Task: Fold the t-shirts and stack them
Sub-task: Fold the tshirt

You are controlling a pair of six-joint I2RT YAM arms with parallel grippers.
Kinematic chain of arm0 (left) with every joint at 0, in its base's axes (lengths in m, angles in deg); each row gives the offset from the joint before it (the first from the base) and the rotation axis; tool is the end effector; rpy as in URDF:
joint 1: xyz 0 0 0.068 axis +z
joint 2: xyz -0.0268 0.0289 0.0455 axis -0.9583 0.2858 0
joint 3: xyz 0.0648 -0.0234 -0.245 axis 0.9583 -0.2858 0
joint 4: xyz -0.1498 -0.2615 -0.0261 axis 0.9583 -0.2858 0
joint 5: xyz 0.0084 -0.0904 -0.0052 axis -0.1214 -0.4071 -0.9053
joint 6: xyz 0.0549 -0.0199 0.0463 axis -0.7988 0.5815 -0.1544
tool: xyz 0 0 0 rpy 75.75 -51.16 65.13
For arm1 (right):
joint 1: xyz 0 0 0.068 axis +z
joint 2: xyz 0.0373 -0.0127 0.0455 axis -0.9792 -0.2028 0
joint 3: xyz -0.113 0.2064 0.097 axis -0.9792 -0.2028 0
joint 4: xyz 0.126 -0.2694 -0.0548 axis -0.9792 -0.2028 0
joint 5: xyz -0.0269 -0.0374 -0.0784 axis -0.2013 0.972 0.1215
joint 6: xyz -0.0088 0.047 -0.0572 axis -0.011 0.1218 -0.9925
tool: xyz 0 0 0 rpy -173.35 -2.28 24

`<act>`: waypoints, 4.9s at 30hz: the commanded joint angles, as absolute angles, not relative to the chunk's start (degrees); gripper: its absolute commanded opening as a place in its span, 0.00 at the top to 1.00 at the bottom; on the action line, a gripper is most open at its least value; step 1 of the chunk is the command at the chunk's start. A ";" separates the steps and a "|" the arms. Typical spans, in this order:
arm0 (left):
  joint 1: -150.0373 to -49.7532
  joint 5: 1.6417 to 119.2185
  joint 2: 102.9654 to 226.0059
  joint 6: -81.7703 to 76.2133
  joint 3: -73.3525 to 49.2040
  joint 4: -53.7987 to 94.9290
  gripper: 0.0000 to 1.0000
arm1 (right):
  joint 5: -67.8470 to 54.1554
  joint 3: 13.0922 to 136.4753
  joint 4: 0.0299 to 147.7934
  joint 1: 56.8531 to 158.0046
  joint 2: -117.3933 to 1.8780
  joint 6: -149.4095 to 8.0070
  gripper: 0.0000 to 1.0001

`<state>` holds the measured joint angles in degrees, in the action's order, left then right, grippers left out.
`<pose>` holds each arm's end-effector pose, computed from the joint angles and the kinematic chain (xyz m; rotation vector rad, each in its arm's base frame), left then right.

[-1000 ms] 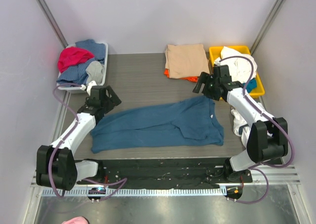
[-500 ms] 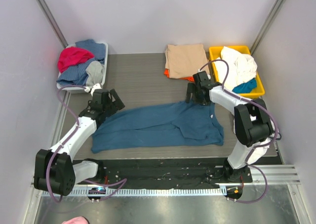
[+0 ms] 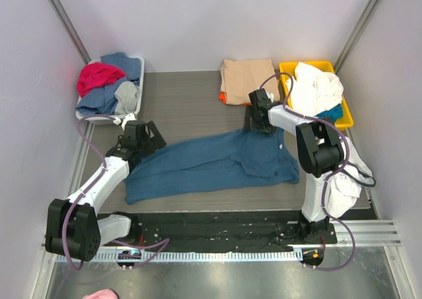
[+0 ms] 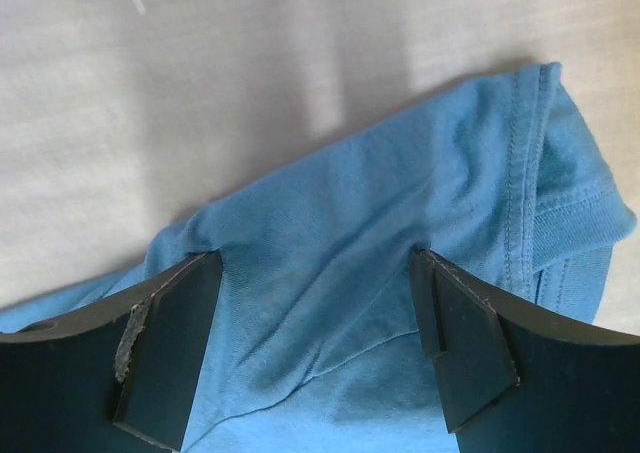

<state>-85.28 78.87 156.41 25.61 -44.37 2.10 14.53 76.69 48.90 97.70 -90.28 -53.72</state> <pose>0.3027 -0.0523 0.1660 -0.6517 2.2408 -0.2478 0.4298 0.1356 0.0981 0.1785 2.5912 -0.0495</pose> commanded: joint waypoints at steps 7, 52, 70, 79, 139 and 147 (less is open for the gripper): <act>-85.17 83.28 154.91 23.17 -42.94 -0.52 0.00 | 20.92 92.82 48.93 97.46 -102.62 -57.12 0.15; -85.17 79.68 150.34 26.95 -49.35 0.62 0.00 | -1.30 46.53 54.64 106.08 -53.49 -44.12 0.18; -85.17 79.94 149.90 27.13 -49.97 0.18 0.00 | -5.62 41.25 63.78 106.16 -55.60 -38.06 0.18; -85.17 80.64 149.64 26.86 -50.05 -0.43 0.00 | -5.01 40.63 66.95 106.25 -58.68 -37.44 0.18; -85.17 81.26 150.08 26.60 -50.41 -1.05 0.00 | 10.73 53.03 62.99 106.25 -65.80 -45.70 0.17; -85.17 81.26 149.81 26.77 -50.67 -1.23 0.00 | 10.73 52.15 63.69 106.16 -66.41 -45.44 0.17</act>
